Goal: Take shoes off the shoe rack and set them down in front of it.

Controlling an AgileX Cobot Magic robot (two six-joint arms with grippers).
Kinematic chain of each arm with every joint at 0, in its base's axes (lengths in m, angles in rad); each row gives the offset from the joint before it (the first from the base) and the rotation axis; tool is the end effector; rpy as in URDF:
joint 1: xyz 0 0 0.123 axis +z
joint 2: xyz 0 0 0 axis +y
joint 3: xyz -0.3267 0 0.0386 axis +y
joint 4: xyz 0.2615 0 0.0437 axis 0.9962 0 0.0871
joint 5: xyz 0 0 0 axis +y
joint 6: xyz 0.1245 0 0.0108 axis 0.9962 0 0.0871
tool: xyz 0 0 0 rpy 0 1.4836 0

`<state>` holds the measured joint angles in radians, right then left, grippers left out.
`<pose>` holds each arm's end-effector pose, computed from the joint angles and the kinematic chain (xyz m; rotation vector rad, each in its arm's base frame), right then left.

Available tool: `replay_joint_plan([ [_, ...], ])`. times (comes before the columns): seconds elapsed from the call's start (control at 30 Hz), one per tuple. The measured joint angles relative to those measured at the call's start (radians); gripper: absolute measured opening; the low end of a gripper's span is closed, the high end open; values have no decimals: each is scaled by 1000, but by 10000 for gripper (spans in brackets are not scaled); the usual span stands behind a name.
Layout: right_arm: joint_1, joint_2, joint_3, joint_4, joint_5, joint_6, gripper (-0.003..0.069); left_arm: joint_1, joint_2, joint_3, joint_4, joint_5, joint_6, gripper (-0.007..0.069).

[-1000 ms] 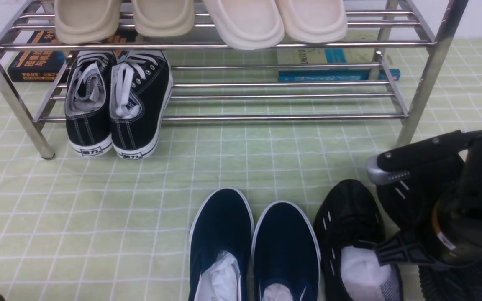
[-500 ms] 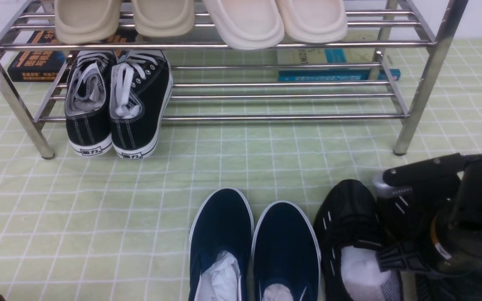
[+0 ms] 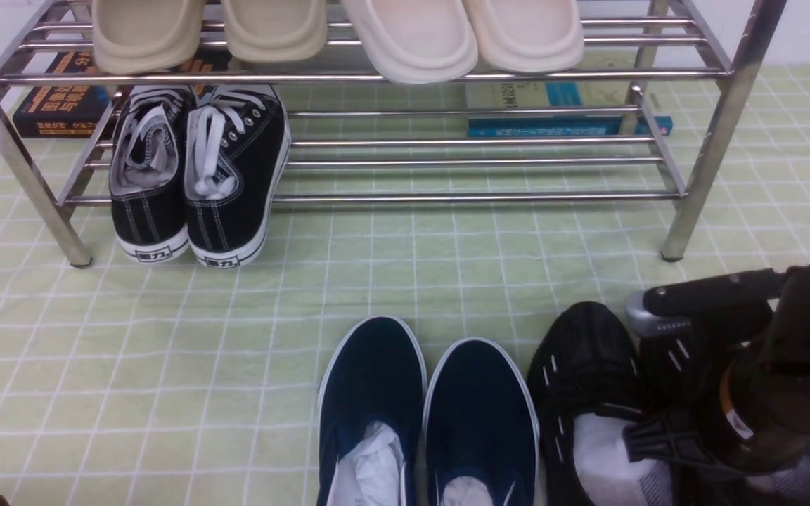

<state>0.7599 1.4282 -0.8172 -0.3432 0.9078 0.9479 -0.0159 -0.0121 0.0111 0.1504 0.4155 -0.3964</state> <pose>0.2049 0.1490 0.2189 -0.0080 2.8344 -0.1187 0.0527 0.0067 0.1619 -0.2704 1.8760 -0.1298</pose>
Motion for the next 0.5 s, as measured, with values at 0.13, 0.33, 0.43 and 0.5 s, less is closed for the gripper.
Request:
replay_joint_plan([
  [0.13,0,-1,-30,17,28,-26,337,0,0,0,0,0,0,239],
  [0.33,0,-60,-212,105,199,-286,400,0,0,0,0,0,0,239],
  [0.43,0,-110,-310,105,265,-392,320,0,0,0,0,0,0,239],
  [0.5,0,-151,-368,99,299,-461,237,0,0,0,0,0,0,239],
])
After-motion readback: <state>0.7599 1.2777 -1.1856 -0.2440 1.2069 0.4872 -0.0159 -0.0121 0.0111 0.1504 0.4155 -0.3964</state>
